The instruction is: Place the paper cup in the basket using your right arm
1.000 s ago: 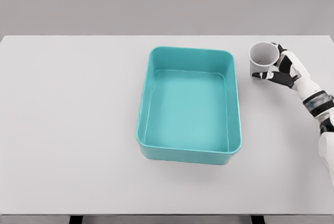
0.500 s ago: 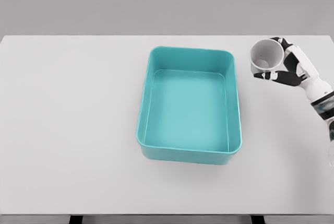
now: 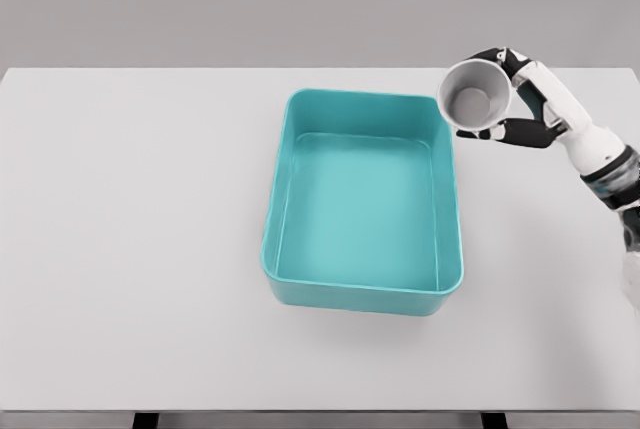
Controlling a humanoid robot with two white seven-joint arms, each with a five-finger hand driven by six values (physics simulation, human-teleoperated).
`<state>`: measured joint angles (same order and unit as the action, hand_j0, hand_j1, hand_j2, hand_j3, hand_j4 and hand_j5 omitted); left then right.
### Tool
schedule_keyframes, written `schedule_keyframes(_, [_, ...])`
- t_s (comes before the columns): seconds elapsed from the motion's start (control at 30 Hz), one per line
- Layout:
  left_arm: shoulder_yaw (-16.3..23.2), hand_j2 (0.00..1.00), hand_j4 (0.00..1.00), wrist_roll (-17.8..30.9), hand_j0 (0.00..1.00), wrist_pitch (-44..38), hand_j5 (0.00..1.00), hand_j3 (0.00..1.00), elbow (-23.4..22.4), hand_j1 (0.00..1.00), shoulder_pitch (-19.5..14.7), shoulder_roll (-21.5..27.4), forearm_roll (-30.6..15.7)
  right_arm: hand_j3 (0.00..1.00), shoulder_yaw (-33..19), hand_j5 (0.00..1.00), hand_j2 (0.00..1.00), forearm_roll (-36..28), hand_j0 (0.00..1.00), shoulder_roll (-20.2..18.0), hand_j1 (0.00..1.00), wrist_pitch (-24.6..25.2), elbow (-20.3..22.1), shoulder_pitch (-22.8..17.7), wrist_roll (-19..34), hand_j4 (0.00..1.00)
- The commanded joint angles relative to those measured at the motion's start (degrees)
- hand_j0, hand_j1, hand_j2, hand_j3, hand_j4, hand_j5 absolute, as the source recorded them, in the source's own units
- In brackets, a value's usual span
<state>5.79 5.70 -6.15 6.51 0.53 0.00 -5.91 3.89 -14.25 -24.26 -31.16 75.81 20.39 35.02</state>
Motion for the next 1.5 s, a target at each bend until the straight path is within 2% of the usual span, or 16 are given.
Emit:
schedule_keyframes(0.0, [0.01,1.00,1.00,0.01,1.00,0.00,1.00,1.00,-0.01,1.00,0.00,0.00,0.02,0.53,1.12,0.53,0.53,0.80,0.53,-0.09,0.53,-2.15,1.09,0.00,-0.02,0.53])
schedule_keyframes(0.07, [0.01,1.00,1.00,0.01,1.00,0.00,1.00,1.00,-0.01,1.00,0.00,0.00,0.02,0.53,2.00,0.53,0.53,3.17,0.53,0.09,0.53,-2.94,1.18,0.26,-0.02,0.53])
schedule_keyframes(0.27, [0.01,1.00,1.00,0.01,1.00,0.00,1.00,1.00,-0.01,1.00,-0.09,0.00,0.02,0.53,4.11,0.53,0.53,10.47,0.53,0.35,0.53,-3.84,6.28,0.70,-0.02,0.53])
schedule_keyframes(0.37, [0.01,1.00,1.00,0.01,1.00,0.00,1.00,1.00,-0.01,1.00,-0.09,0.00,0.02,0.53,5.43,0.53,0.53,10.82,0.53,-0.18,0.53,-3.84,6.36,0.97,-0.02,0.53])
schedule_keyframes(0.47, [0.01,1.00,1.00,0.01,1.00,0.00,1.00,1.00,-0.01,1.00,-0.09,0.00,-0.07,0.53,8.59,0.53,0.53,15.39,0.53,-0.26,0.53,-3.84,6.45,3.07,-0.02,0.53])
schedule_keyframes(0.6, [0.01,1.00,1.00,0.01,1.00,0.00,1.00,1.00,-0.01,1.00,-0.09,0.00,-0.07,0.53,13.78,0.53,0.53,15.92,0.53,-3.69,0.53,-3.84,7.33,6.24,-0.02,0.53])
schedule_keyframes(0.7, [0.01,1.00,1.00,0.01,1.00,0.00,1.00,1.00,-0.01,1.00,0.00,0.00,0.02,0.53,16.06,0.53,0.53,15.92,0.53,-6.94,0.53,-3.84,9.53,6.86,-0.02,0.53])
schedule_keyframes(0.83, [0.01,1.00,1.00,0.01,1.00,0.00,1.00,1.00,-0.01,1.00,0.00,0.00,-0.07,0.53,19.31,0.53,0.53,16.00,0.53,-9.40,0.53,-3.84,11.46,8.17,-0.02,0.53])
schedule_keyframes(1.0, [0.01,1.00,1.00,0.01,1.00,0.00,1.00,1.00,-0.01,1.00,0.00,0.00,0.02,0.53,24.06,0.53,0.53,17.94,0.53,-9.93,0.53,-3.84,11.20,11.51,-0.02,0.53])
schedule_keyframes(1.2, [0.01,1.00,1.00,0.01,1.00,0.00,1.00,1.00,-0.01,1.00,0.00,0.00,0.02,0.53,26.61,0.53,0.53,20.40,0.53,-10.72,0.53,-3.84,10.67,12.04,-0.02,0.53])
schedule_keyframes(1.47, [0.01,1.00,1.00,0.01,1.00,0.00,1.00,1.00,-0.01,1.00,0.00,0.00,-0.07,0.54,31.18,0.54,0.54,23.83,0.54,-10.81,0.54,-3.84,10.67,14.76,-0.02,0.54])
